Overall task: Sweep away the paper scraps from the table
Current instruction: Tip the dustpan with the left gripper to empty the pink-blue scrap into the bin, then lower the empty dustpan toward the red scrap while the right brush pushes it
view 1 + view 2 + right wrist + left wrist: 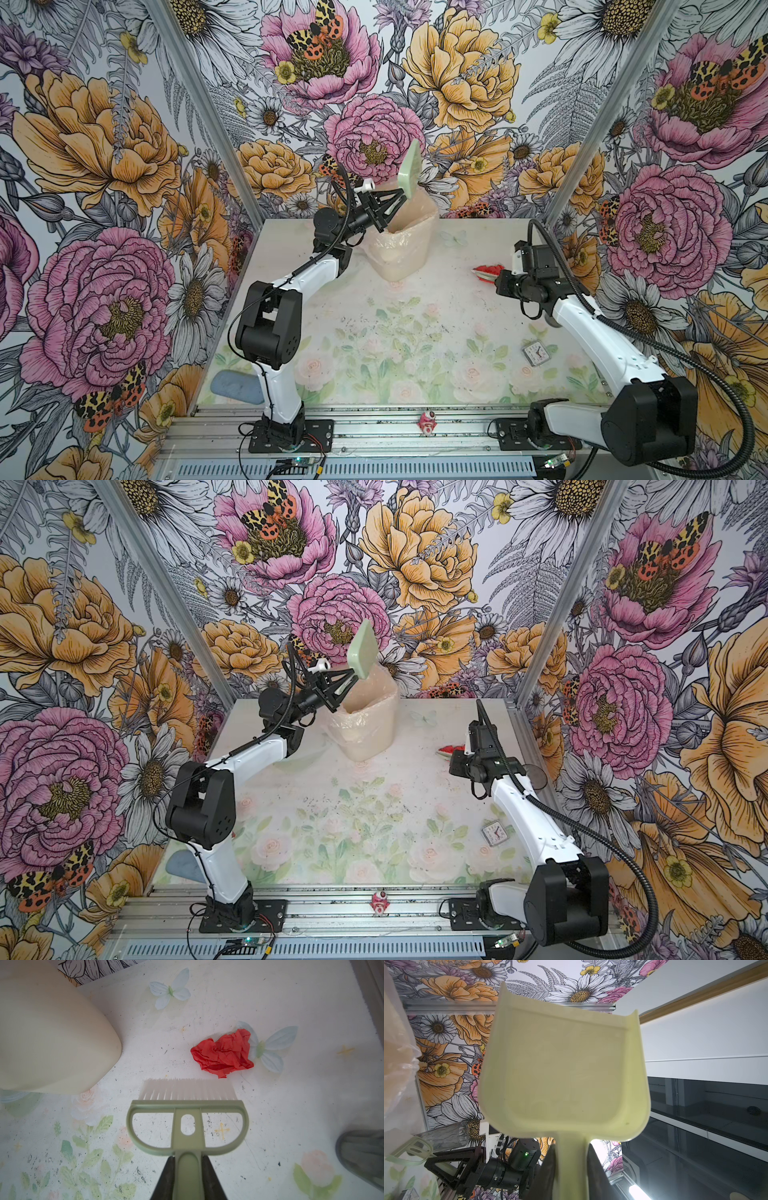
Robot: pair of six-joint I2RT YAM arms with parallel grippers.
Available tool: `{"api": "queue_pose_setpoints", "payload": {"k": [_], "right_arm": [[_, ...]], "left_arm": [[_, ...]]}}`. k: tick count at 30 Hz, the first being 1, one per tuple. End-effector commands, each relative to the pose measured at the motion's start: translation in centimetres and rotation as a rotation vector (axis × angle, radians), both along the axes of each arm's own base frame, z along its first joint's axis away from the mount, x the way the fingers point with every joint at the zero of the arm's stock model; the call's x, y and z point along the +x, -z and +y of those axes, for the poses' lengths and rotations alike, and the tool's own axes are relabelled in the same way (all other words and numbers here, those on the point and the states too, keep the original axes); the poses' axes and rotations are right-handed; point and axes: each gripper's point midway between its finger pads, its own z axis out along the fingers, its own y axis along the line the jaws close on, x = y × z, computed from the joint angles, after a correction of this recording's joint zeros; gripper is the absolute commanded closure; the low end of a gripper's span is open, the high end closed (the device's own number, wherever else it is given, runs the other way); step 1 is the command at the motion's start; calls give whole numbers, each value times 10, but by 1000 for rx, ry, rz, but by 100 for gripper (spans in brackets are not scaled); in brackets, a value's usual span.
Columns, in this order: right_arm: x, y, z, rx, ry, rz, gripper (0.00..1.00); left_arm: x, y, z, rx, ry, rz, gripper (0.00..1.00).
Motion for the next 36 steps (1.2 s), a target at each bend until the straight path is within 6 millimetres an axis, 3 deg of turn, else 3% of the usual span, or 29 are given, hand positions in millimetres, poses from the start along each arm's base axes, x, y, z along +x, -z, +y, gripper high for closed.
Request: {"api": "queue_pose_setpoints", "payload": {"k": [1,8,14,22,30,36], "right_arm": [[5,-4,1,12,0,-20,100],[4,-9,-1,4,10,-34,100],[10,-11,-4,-11,22,-37,100],[29,-22,-3,2,44,-50,100],[45,-35,-6,-13,69,-77,100],[57,-42,-6,-3,86,-88,100]], "left_arm": [[2,-3,8,-38,-21,-20,100],[0,-15,6,-2,-41,-71,100],[-9,-26,0,175,-110,-166,100],[-17,7,-1,562,-246,-252,100],[-43,45,-11,961,-313,-398,100],[-61,69,-17,1102,-333,-468,100]]}}
